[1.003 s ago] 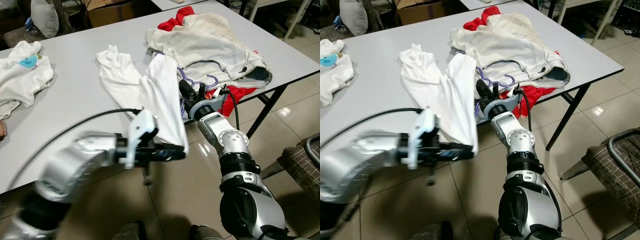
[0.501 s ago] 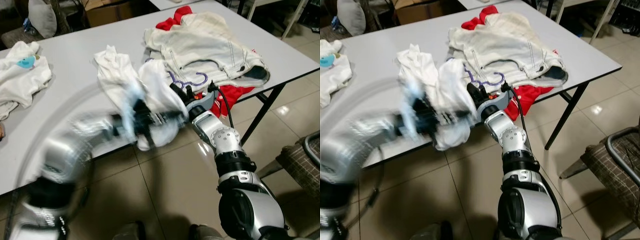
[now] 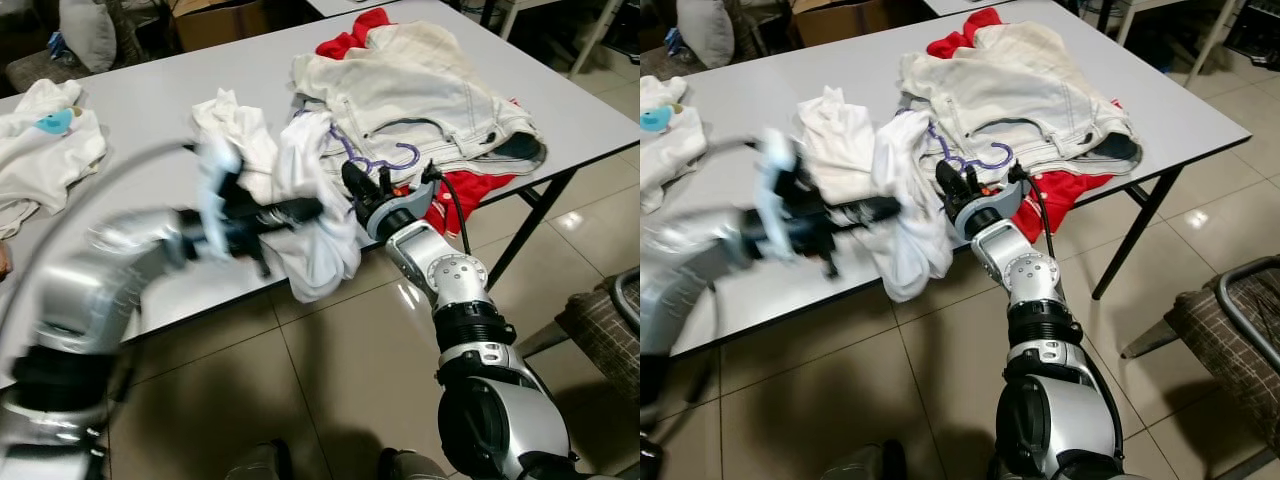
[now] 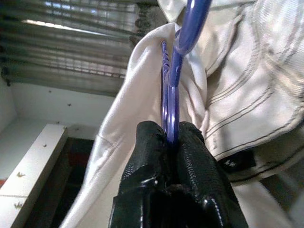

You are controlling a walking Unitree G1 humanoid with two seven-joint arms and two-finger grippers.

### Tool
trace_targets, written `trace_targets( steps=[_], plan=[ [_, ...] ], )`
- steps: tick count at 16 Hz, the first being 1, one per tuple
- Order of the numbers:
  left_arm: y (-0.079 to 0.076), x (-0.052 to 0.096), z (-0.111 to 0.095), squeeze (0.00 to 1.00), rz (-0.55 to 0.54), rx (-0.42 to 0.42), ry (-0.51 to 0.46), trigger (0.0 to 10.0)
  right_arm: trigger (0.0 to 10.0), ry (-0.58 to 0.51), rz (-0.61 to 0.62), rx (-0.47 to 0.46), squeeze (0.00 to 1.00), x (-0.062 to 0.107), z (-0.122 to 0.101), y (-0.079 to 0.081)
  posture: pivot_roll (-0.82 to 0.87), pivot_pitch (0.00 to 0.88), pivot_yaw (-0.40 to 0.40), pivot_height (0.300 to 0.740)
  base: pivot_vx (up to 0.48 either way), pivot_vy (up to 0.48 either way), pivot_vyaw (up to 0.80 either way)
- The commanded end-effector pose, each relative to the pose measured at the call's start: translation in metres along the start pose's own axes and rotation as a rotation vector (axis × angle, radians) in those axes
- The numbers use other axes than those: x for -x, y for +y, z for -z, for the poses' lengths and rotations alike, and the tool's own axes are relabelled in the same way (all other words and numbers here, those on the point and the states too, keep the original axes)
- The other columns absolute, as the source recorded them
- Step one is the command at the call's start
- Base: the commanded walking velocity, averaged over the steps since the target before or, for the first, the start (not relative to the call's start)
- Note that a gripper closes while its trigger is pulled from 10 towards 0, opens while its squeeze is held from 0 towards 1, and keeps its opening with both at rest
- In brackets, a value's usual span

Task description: Hang hanger

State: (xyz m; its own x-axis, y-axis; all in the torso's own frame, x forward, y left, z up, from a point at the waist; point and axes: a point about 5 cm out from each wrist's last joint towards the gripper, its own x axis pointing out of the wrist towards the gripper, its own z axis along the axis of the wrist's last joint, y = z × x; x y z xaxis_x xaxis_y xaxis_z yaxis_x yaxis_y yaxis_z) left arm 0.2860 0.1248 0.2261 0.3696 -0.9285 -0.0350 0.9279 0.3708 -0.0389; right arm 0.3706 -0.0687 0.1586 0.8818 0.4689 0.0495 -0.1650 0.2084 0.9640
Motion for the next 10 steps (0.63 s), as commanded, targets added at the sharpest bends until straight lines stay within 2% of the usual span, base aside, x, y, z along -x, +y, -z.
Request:
trace_targets(
  steps=[1,2,3,4,5,6,8,10],
  plan=[
    [-0.005,-0.004,-0.005,0.00,0.005,-0.028,0.001,0.0,10.0,0.048,-0.049,-0.068,0.00,-0.008,0.029,0.013,-0.03,0.136,0.084,0.740,0.000,0.000,0.00],
    [-0.007,-0.013,-0.012,0.00,-0.003,-0.013,-0.045,10.0,10.0,0.046,-0.036,-0.057,0.00,-0.008,0.028,0.010,-0.03,0.133,0.084,0.740,0.000,0.000,0.00],
    [-0.010,-0.015,-0.019,0.07,0.018,-0.006,-0.072,10.0,10.0,0.044,-0.022,-0.041,0.00,-0.007,0.028,0.008,-0.03,0.131,0.083,0.740,0.000,0.000,0.00],
    [-0.015,-0.012,-0.020,1.00,0.056,-0.013,-0.037,10.0,10.0,0.041,-0.005,-0.002,0.00,-0.006,0.026,0.006,-0.03,0.129,0.083,0.740,0.000,0.000,0.00],
    [-0.023,-0.007,-0.015,1.00,0.109,-0.029,0.028,10.0,10.0,0.042,0.005,0.032,0.00,-0.006,0.025,0.005,-0.03,0.125,0.083,0.740,0.000,0.000,0.00],
    [-0.027,-0.001,-0.006,1.00,0.122,-0.047,0.107,10.0,10.0,0.024,-0.006,0.002,0.00,-0.006,0.023,0.006,-0.03,0.122,0.083,0.740,0.000,0.000,0.00],
    [-0.023,0.006,0.001,1.00,0.077,-0.052,0.157,10.0,10.0,0.007,0.030,0.064,0.00,-0.006,0.019,0.004,-0.03,0.119,0.082,0.740,0.000,0.000,0.00],
    [-0.012,0.021,0.000,1.00,-0.026,-0.063,0.165,10.0,10.0,0.019,0.056,0.140,0.00,-0.004,0.016,0.000,-0.03,0.112,0.081,0.740,0.000,0.000,0.00]
  ],
)
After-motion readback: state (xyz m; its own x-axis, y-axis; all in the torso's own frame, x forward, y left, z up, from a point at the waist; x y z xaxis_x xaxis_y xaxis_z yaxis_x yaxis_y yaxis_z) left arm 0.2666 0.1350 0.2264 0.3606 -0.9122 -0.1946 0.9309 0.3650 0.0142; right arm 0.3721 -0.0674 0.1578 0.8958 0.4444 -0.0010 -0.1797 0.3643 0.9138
